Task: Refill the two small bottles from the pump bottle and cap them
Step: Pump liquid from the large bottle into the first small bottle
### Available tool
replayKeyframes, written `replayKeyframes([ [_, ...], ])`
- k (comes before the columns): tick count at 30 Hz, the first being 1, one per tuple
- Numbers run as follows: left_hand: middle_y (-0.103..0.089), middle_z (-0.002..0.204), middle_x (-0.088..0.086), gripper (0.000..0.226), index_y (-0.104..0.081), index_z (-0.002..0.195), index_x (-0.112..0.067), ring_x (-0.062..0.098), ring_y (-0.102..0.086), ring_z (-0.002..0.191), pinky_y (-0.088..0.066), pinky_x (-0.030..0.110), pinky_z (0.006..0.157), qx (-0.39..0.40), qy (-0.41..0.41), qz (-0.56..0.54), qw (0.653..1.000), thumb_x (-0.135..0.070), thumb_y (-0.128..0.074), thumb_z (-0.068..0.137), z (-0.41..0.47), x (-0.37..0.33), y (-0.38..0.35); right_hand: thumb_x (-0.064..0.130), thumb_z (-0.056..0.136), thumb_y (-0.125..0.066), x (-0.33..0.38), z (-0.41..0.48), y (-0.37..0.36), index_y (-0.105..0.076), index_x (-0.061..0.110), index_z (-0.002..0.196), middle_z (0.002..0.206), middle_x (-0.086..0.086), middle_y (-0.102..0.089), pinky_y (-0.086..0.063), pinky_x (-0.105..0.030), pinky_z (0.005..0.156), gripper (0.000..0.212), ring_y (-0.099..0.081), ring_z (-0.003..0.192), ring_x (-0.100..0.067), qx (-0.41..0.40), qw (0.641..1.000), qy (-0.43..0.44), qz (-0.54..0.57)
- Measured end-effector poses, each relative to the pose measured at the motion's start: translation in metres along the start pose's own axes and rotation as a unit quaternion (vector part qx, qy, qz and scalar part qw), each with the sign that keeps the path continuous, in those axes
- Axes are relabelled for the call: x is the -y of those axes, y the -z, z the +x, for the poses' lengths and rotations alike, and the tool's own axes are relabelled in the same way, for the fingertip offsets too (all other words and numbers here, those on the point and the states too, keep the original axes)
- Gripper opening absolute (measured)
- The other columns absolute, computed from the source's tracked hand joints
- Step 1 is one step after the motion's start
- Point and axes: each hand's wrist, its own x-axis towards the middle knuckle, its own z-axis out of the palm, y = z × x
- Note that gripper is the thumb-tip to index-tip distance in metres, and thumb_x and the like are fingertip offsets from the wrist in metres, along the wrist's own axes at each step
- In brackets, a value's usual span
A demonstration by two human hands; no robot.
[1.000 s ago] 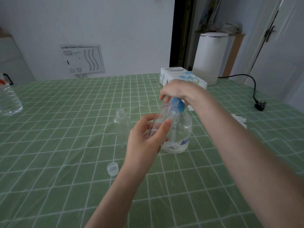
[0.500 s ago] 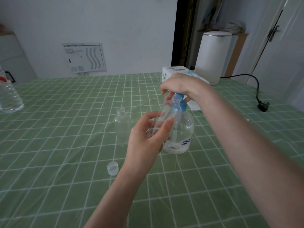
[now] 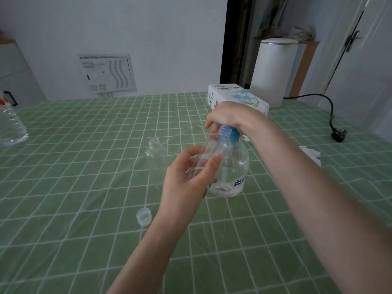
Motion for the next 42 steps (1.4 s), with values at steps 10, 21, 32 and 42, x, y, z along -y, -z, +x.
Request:
replayKeyframes([
  [10,-0.069,0.071,-0.01,0.029,-0.066,0.088,-0.028,0.008,-0.065,0.059,-0.04,0.014,0.042,-0.002,-0.007,-0.006,1.0,-0.044,-0.066,0.064,0.001,-0.004,-0.001,0.017,0.091,-0.051,0.009,0.003,0.011,-0.063,0.008,0.117,0.117,-0.013,-0.071,-0.049,-0.033,0.081,0.03,-0.064,0.093,-0.025,-0.026,0.999,0.025,-0.035],
  [21,-0.069,0.072,-0.009,0.033,-0.066,0.093,-0.023,0.009,-0.065,0.059,-0.04,0.014,0.041,0.0,-0.001,0.004,1.0,-0.043,-0.065,0.067,-0.001,-0.002,0.0,0.016,0.093,-0.056,-0.001,0.009,-0.001,-0.063,0.006,0.116,0.121,-0.016,-0.065,-0.053,-0.043,0.089,0.026,-0.062,0.108,-0.034,-0.007,1.0,0.014,-0.013],
  [32,-0.07,0.075,-0.008,0.032,-0.068,0.089,-0.029,0.011,-0.067,0.062,-0.041,0.014,0.043,-0.004,-0.003,-0.002,1.0,-0.047,-0.066,0.062,0.002,-0.006,0.0,0.019,0.088,-0.053,0.002,0.013,0.01,-0.063,0.005,0.116,0.111,-0.014,-0.073,-0.047,-0.033,0.077,0.033,-0.061,0.088,-0.023,-0.044,0.997,0.054,-0.018],
  [42,-0.069,0.073,-0.005,0.031,-0.068,0.086,-0.03,0.01,-0.063,0.059,-0.041,0.014,0.042,0.001,-0.001,-0.011,1.0,-0.047,-0.066,0.061,0.001,-0.005,-0.001,0.019,0.091,-0.053,0.003,0.008,0.008,-0.066,0.01,0.118,0.114,-0.012,-0.07,-0.045,-0.029,0.064,0.032,-0.064,0.107,-0.029,-0.016,0.999,0.029,-0.005],
])
